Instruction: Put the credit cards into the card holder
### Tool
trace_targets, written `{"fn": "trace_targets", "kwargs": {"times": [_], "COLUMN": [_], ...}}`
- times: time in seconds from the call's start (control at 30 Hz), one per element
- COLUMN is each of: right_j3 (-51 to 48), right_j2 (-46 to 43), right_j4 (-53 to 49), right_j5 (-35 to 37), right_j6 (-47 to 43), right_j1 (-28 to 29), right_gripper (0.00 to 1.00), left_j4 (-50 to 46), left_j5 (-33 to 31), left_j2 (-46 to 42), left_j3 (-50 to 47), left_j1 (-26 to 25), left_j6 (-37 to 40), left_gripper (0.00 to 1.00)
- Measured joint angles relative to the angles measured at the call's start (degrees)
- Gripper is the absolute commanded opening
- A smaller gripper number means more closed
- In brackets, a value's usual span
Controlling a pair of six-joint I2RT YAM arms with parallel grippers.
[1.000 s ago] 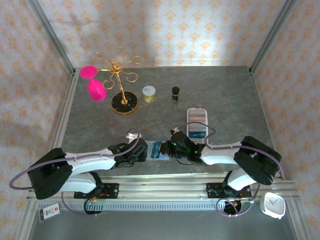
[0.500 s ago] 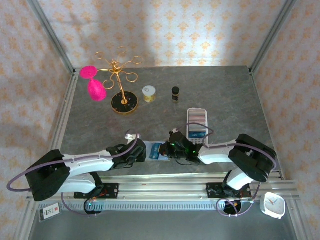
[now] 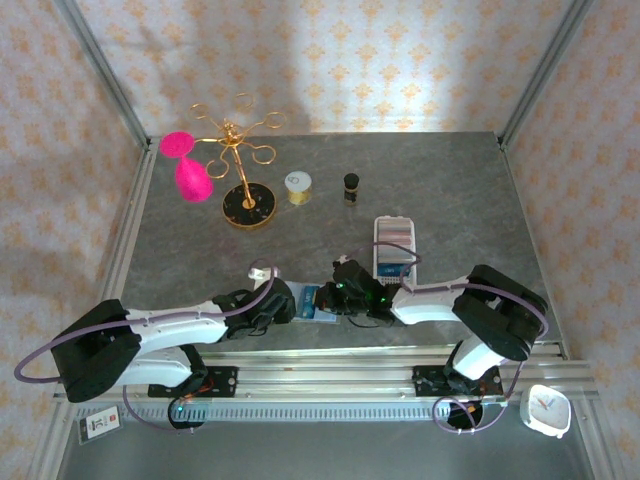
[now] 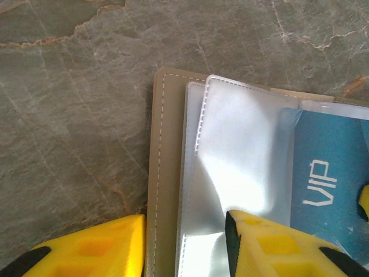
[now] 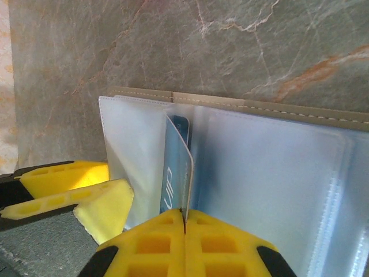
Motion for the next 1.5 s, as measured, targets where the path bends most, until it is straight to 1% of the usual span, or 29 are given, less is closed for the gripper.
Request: {"fn": "trace_targets", "kwargs": {"times": [0.27, 0.3, 0.33, 0.37, 0.67, 0.8, 0.9, 0.97, 1.07, 1.17, 1.23, 1.33, 1.5], "right_j3": [0.5, 0.6, 0.7, 0.9, 3.0, 4.3, 5.3, 5.8, 6.5, 7.1, 7.5, 7.9, 7.8], "right_j2": [0.3, 0.5, 0.9, 1.2, 3.2, 4.4, 5.4, 5.8, 6.5, 7.0, 7.1, 7.1, 6.6], "right_j4": [-1.3, -1.2, -1.3, -1.2, -1.3, -1.4, -1.4, -1.4, -1.4, -1.7, -2.3, -3.2, -3.8], "right_j5": [-0.1, -0.1, -0.3, -0.5, -1.6, -2.2, -2.5, -2.6, -2.7, -2.7, -2.7, -2.4, -1.7], "right_j6": [-0.9, -1.0, -1.1, -1.1, -1.9, -2.3, -2.4, -2.4, -2.3, -2.4, -2.4, -2.6, -2.5], "right_j1": [0.0, 0.0, 0.0, 0.0, 0.0, 0.0, 0.0, 0.0, 0.0, 0.0, 0.0, 0.0, 0.2], "right_gripper": [0.0, 0.0, 0.0, 0.0, 0.0, 0.0, 0.0, 0.02, 0.09, 0.1, 0.14, 0.13, 0.09], "left_j4": [0.0, 0.2, 0.3, 0.3, 1.6, 1.9, 2.6, 2.8, 3.3, 4.5, 5.2, 5.6, 5.9], "left_j5": [-1.0, -1.0, -1.0, -1.0, -1.1, -1.1, -1.0, -1.0, -1.0, -0.8, -0.7, -0.5, 0.4], "left_j2": [-2.3, -2.4, -2.4, -2.4, -1.6, -1.8, -2.4, -2.6, -3.1, -3.9, -4.4, -4.9, -6.0], "left_j3": [-1.6, -1.8, -1.8, -1.9, -2.2, -2.4, -3.0, -3.3, -3.7, -4.8, -5.3, -5.7, -6.4], "left_j1": [0.0, 0.0, 0.0, 0.0, 0.0, 0.0, 0.0, 0.0, 0.0, 0.0, 0.0, 0.0, 0.0], "left_j6": [-0.9, -0.9, -0.9, -1.0, -0.9, -1.3, -1.4, -1.6, -1.9, -2.2, -2.4, -3.0, -3.3], "left_gripper": [0.43, 0.4, 0.36, 0.35, 0.36, 0.38, 0.38, 0.38, 0.38, 0.38, 0.38, 0.38, 0.38]}}
